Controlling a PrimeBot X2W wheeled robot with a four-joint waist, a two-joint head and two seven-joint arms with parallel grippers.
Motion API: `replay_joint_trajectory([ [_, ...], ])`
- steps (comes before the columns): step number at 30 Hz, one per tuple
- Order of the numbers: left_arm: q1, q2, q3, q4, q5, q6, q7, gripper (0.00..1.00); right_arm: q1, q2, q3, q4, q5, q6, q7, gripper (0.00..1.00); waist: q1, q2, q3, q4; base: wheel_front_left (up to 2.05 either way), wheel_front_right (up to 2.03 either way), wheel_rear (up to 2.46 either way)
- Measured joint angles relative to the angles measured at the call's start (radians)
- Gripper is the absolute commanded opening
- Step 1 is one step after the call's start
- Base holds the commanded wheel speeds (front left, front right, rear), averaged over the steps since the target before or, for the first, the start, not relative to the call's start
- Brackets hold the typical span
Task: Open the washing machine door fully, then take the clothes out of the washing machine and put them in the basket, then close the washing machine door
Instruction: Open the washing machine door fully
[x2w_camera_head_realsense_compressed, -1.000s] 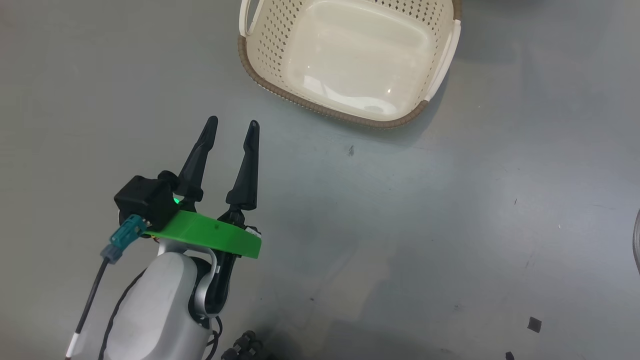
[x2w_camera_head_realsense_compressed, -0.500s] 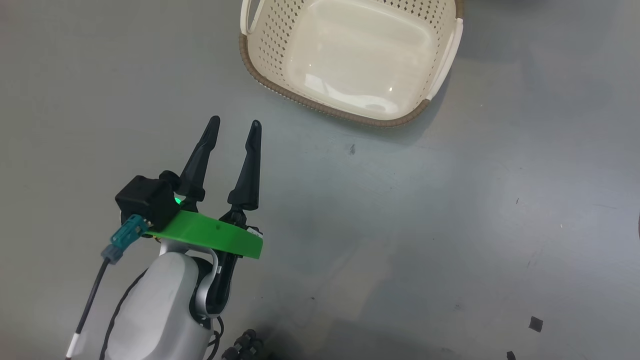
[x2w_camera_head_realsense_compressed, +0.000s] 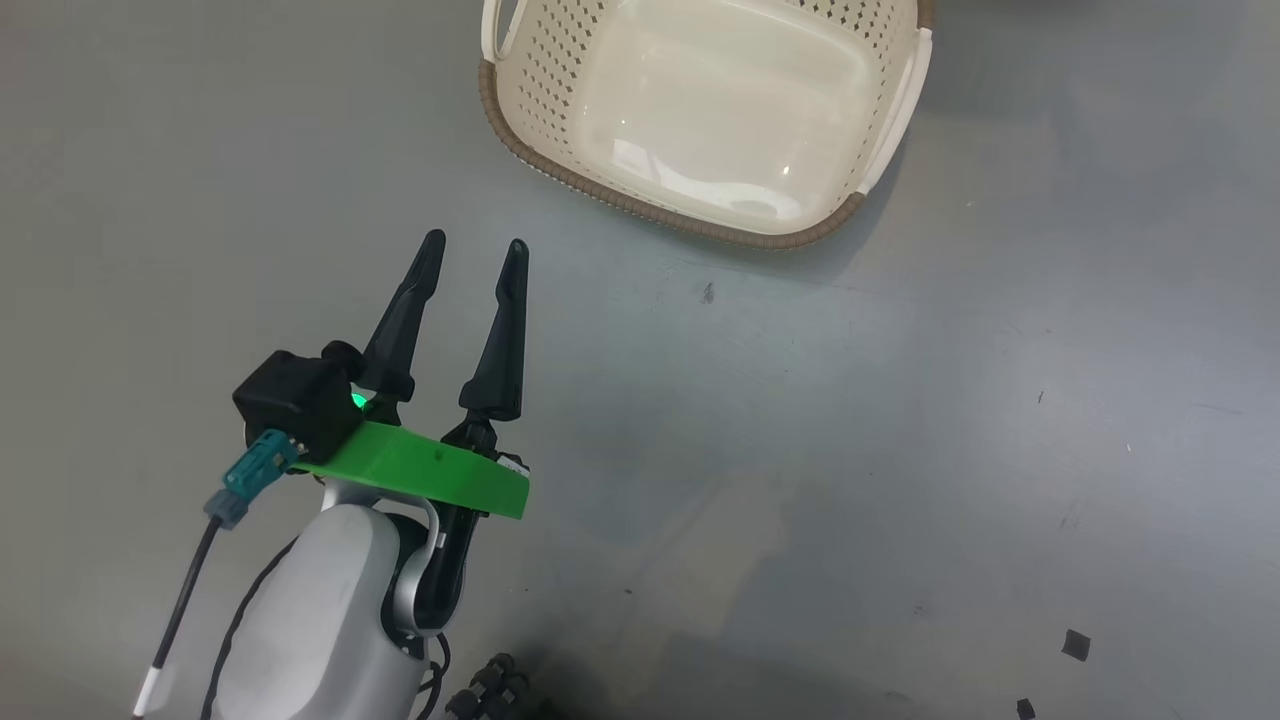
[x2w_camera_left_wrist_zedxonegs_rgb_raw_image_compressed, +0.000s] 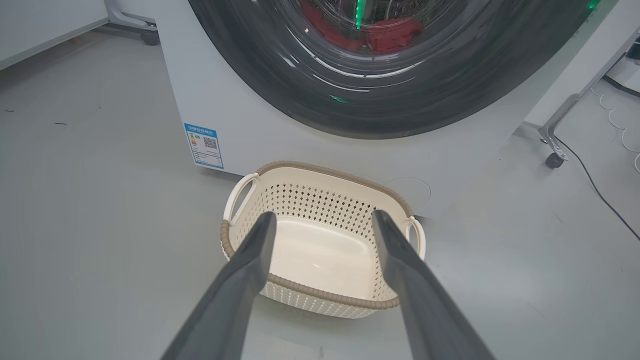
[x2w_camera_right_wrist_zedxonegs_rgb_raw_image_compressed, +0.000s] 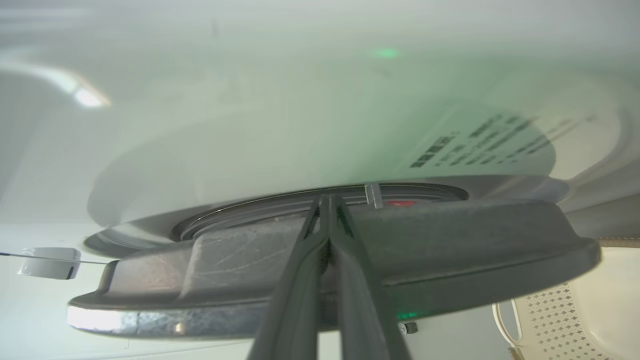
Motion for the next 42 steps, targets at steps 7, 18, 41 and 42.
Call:
replay_joint_trajectory([
  [7,0.0,0.0,-0.002,-0.004,0.0,-0.001,0.0,1.0,-0.033,-0.013,-0.008,0.053,0.02,0.0,0.06,0.0,0.0,0.0,0.005,0.003,0.0,0.0,0.0],
  [18,-0.001,0.0,-0.001,-0.006,-0.001,-0.001,0.0,1.0,-0.056,-0.016,-0.005,0.104,0.022,0.0,0.097,0.0,0.0,0.0,0.006,0.002,0.0,0.0,0.0],
  [41,-0.001,0.0,0.0,0.021,0.001,-0.001,0.0,1.0,0.021,-0.007,0.003,0.157,0.033,-0.001,0.169,0.0,0.0,0.0,-0.068,-0.018,0.0,0.0,0.0],
  [42,-0.001,0.0,0.0,0.022,0.002,-0.001,0.0,1.0,0.027,-0.006,0.003,0.158,0.034,-0.001,0.172,0.0,0.0,0.0,-0.072,-0.019,0.0,0.0,0.0],
])
